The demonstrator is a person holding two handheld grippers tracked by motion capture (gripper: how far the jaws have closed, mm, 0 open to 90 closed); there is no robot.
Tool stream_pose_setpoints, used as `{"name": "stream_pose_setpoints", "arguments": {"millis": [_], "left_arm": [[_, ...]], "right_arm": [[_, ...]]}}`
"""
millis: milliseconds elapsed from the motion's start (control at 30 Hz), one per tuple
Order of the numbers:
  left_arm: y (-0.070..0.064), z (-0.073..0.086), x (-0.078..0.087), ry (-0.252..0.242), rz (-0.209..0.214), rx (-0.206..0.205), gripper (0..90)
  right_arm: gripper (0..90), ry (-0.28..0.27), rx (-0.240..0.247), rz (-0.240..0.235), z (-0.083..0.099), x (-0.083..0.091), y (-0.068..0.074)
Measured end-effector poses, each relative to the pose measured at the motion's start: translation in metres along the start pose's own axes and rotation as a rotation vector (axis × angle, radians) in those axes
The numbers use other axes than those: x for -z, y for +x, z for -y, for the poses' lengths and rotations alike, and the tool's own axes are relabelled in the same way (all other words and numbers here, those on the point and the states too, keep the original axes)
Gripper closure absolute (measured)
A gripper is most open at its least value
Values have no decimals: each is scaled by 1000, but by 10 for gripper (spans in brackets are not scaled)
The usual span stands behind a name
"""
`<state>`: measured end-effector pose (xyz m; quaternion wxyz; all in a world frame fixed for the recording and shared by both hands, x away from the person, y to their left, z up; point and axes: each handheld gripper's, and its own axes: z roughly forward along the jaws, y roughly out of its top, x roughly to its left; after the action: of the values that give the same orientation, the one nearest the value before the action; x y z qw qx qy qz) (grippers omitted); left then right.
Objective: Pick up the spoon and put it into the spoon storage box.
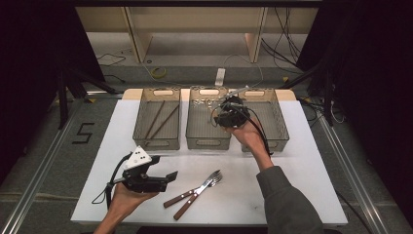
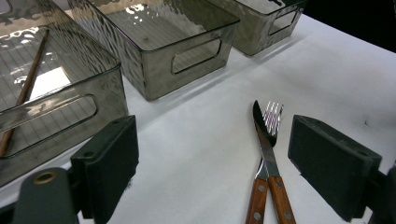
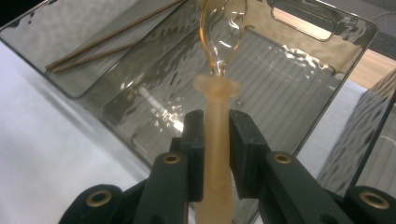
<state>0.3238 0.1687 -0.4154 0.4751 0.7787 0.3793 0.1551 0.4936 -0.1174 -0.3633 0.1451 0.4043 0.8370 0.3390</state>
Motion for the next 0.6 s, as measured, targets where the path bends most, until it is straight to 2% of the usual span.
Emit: {"name": "stream_pose_setpoints", "arguments": {"millis": [167,600], "left_arm": [[0,0,0,-7,-1,10,156],[0,0,1,-1,-2,3,156]], "right_arm": [[777,9,-17,8,-9,-10,-1],[776,41,-36,43,-23,-32,-5]]}}
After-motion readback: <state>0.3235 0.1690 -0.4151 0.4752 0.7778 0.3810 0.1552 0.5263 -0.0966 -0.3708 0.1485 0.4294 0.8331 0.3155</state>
